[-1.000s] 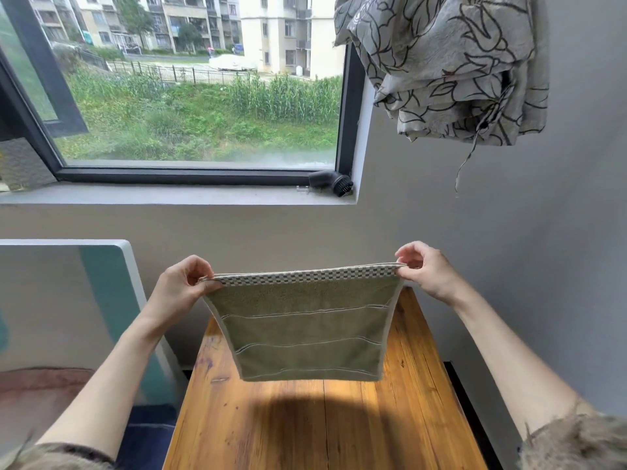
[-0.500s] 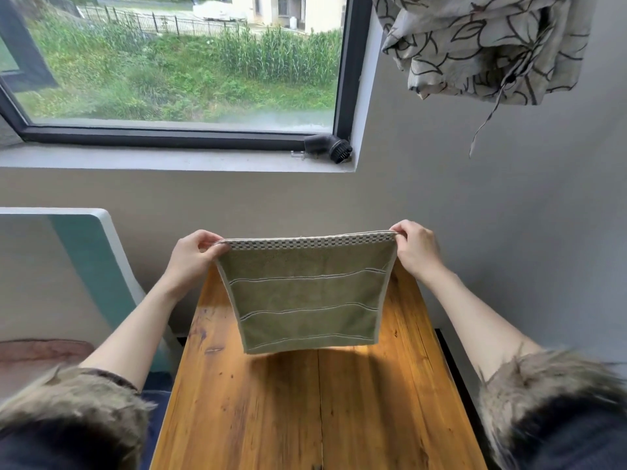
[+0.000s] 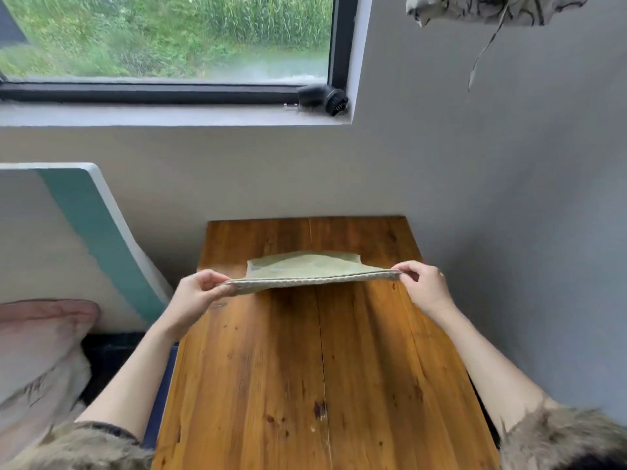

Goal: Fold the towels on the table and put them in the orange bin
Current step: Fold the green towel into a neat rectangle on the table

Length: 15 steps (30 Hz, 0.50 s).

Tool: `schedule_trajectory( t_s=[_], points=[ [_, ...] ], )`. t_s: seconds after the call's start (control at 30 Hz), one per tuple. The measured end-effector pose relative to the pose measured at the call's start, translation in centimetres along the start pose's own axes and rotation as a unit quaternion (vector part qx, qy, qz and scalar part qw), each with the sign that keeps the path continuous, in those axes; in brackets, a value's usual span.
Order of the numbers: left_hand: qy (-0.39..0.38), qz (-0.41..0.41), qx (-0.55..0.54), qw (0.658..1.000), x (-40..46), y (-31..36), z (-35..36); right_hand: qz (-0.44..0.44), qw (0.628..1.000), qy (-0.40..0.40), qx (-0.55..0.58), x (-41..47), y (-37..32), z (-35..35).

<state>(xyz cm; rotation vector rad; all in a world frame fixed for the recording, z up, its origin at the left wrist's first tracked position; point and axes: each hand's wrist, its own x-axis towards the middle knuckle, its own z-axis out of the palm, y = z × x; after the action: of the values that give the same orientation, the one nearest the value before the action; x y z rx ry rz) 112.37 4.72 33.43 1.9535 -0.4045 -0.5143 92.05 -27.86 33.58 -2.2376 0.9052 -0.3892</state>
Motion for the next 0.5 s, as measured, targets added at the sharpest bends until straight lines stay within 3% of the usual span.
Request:
schedule_trajectory(
  t_s=[0.1, 0.27, 0.4, 0.5],
  points=[
    [-0.074, -0.091, 0.035, 0.992, -2.6, -4.1, 1.7, 0.058, 0.991, -0.111, -0.037, -3.5, 3.2, 1.9],
    [-0.174, -0.194, 0.063, 0.963, -5.9, -8.0, 3.2, 0.162, 0.943, -0.287, -0.053, -6.3, 6.3, 2.6],
    [-0.190, -0.211, 0.060, 0.957, -6.6, -8.8, 3.7, 0.196, 0.935, -0.297, -0.011, -6.7, 7.3, 2.9],
    [-0.148, -0.193, 0.051, 0.969, -6.0, -8.9, 4.1, 0.211, 0.940, -0.266, 0.021, -6.2, 7.7, 3.6]
  ],
)
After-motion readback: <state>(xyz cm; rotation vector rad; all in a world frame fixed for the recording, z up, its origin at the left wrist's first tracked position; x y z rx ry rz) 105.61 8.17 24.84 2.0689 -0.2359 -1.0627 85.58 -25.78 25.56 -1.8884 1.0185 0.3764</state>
